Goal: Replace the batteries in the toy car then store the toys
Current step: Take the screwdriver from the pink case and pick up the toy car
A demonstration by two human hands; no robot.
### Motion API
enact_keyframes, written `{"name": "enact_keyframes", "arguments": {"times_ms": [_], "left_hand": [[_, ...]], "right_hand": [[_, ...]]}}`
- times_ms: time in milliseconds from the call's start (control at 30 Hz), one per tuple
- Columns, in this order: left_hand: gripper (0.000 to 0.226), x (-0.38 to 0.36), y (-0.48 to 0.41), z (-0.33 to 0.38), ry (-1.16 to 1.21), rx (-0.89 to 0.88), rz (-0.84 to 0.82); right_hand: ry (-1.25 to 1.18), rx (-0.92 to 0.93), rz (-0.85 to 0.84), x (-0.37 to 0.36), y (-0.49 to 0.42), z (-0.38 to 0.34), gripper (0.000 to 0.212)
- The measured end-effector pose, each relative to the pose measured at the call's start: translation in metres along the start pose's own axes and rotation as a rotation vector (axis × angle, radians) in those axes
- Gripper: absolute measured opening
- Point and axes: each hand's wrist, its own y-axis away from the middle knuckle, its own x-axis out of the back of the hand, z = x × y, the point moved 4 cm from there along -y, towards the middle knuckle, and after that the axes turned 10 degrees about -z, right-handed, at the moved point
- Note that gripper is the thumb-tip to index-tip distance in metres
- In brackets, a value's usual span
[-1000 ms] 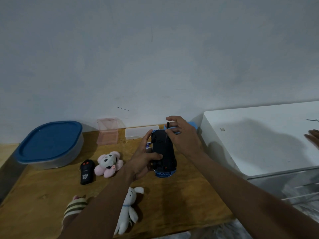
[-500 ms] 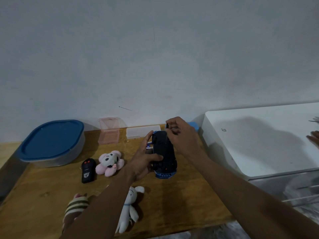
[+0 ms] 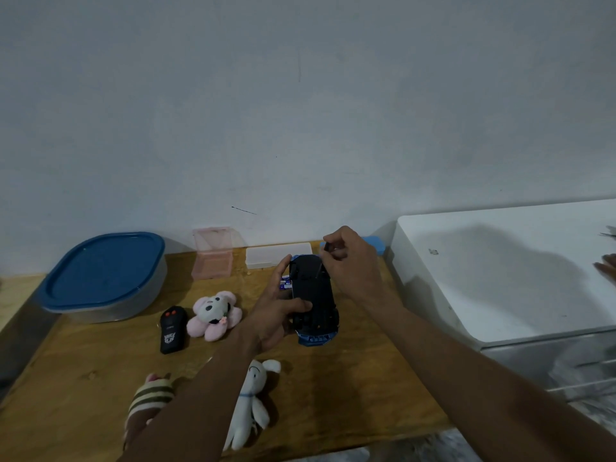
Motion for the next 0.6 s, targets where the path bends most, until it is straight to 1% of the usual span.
{"name": "enact_keyframes", "arguments": {"times_ms": [133, 233, 300, 433, 600], "left_hand": [[0.095, 0.0015, 0.0008, 0.0, -0.004, 0.0, 0.006], [0.094, 0.0005, 0.0014, 0.0016, -0.008, -0.004, 0.0], [0.094, 0.0, 0.0009, 0.0022, -0.013, -0.008, -0.003], [0.094, -0.0008, 0.0002, 0.001, -0.009, -0.011, -0.007], [0.092, -0.0019, -0.0004, 0.0021, -0.006, -0.021, -0.011]], "right_hand": [[-0.01, -0.006, -0.033, -0.0014, 0.0009, -0.0015, 0.019], [-0.018, -0.01, -0.01, -0.0018, 0.0001, -0.0017, 0.018], [-0.007, 0.008, -0.007, -0.0028, -0.0011, -0.0014, 0.017], [0.021, 0.054, -0.039, -0.007, -0.0019, -0.0058, 0.021], [0.004, 0.052, 0.001, -0.0046, -0.0018, -0.0057, 0.021]]}}
